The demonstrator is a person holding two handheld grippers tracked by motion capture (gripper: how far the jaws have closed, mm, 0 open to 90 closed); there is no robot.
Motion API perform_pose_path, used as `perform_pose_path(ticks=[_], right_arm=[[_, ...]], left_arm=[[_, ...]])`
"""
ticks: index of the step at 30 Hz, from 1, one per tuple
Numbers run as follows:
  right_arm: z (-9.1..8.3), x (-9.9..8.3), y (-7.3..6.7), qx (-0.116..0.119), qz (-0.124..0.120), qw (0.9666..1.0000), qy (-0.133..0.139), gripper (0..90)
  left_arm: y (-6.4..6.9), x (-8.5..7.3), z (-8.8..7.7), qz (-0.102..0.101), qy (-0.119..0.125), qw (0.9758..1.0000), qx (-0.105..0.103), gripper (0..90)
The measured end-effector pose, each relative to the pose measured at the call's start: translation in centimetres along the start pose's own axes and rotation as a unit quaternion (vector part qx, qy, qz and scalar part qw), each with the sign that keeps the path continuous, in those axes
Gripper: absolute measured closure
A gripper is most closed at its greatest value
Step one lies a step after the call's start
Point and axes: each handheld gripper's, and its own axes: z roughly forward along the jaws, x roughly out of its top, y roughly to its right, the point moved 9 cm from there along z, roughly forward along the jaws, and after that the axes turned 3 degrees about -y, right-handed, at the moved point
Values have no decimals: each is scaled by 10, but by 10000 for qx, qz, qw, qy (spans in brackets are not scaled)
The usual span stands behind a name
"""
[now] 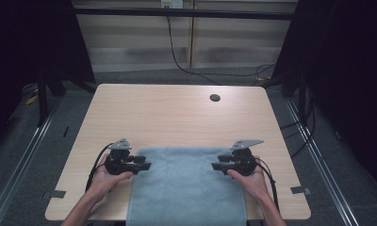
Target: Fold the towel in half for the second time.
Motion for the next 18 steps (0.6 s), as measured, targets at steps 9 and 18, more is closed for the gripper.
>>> perform_pose_path(ticks=[9,18], right_arm=[[-8,27,56,-400,218,9983,360,557],[8,13,74,-370,356,9987,45,506]], left_arm=[[-33,6,-8,-67,49,9994,331,536],[-54,12,-2,-334,155,9984,438,471]])
